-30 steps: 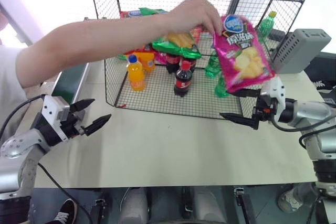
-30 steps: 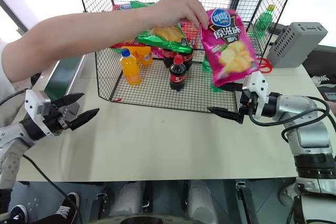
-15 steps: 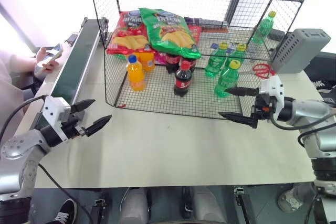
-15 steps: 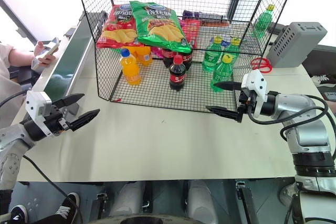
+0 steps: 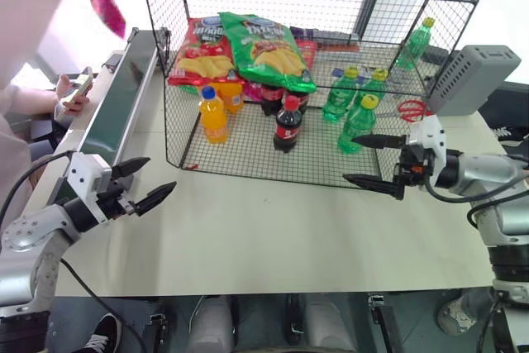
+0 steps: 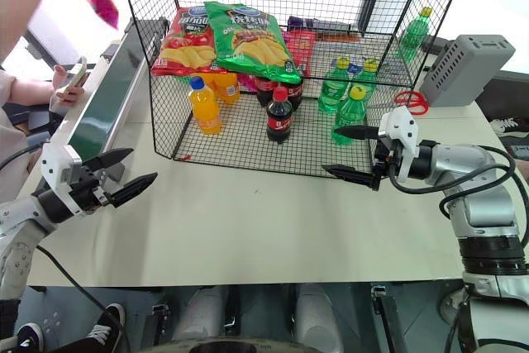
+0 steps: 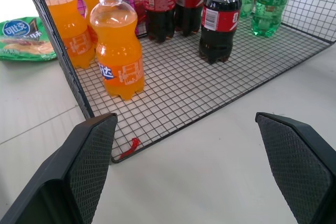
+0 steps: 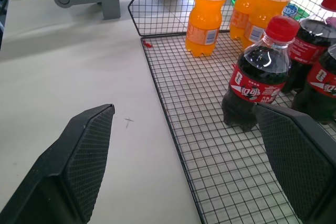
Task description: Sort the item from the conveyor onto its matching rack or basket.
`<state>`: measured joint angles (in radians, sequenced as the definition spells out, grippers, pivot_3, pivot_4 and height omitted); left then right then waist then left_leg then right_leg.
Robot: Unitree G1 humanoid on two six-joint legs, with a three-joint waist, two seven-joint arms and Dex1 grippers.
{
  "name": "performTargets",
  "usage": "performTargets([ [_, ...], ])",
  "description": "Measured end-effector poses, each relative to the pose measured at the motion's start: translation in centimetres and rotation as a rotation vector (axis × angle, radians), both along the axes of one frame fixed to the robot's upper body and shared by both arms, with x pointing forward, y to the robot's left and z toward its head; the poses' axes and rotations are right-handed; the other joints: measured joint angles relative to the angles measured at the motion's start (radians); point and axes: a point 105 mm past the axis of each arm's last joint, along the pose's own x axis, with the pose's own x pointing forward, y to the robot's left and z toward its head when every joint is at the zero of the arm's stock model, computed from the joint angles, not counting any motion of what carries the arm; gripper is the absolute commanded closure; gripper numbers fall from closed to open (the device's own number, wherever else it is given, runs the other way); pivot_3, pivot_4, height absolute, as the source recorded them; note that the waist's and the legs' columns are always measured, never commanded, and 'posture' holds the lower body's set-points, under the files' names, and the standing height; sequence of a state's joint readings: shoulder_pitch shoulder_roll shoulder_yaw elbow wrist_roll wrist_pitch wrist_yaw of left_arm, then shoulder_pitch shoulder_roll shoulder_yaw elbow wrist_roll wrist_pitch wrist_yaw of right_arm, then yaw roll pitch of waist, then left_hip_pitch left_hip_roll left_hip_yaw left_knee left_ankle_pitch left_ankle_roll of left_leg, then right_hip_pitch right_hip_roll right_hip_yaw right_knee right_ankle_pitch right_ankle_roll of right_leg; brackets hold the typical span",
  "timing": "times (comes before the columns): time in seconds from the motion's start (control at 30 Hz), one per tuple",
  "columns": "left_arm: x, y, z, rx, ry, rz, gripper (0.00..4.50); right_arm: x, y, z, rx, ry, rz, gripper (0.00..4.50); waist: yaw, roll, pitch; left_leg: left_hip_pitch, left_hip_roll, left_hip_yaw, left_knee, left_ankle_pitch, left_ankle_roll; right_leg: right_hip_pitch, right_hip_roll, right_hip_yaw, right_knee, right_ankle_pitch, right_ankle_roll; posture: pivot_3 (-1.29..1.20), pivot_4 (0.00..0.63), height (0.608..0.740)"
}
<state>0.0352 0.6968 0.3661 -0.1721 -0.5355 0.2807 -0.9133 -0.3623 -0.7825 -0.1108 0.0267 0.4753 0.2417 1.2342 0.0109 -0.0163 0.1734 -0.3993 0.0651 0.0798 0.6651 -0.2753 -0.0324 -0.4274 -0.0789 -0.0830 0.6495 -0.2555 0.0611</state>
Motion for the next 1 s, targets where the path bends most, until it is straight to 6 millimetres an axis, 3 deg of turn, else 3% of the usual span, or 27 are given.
performTargets([
  [0.3,-0.2,-0.1,0.7,-0.014,-0.025,-0.035,0.00,0.0,0.3,0.0,0.001,-0.005,0.010,0.09,0.000,0.000,0.000,0.000,0.000,0.000,0.000,0.000,0.000,0.000,0.000,0.000,0.000,0.000,0.000,0.00,0.150,0.740],
  [0.53,-0.8,0.0,0.0,-0.015,0.007,-0.028,0.00,-0.2,0.5,0.0,0.016,0.017,0.033,0.09,0.000,0.000,0.000,0.000,0.000,0.000,0.000,0.000,0.000,0.000,0.000,0.000,0.000,0.000,0.000,0.00,0.150,0.740],
  [0.83,-1.5,1.1,0.7,0.016,-0.027,0.056,0.00,-1.6,4.9,-0.2,0.113,0.063,0.157,0.09,-0.002,0.000,0.000,0.000,0.000,0.000,0.000,0.000,0.000,0.000,0.000,0.000,0.000,0.000,0.000,0.00,0.150,0.740],
  [1.0,-2.2,2.1,0.5,0.033,-0.015,0.100,0.00,-1.6,5.8,-0.2,0.149,0.099,0.184,0.09,-0.001,0.000,0.000,0.000,0.000,0.000,0.000,0.000,0.000,0.000,0.000,0.000,0.000,0.000,0.000,0.00,0.150,0.740],
])
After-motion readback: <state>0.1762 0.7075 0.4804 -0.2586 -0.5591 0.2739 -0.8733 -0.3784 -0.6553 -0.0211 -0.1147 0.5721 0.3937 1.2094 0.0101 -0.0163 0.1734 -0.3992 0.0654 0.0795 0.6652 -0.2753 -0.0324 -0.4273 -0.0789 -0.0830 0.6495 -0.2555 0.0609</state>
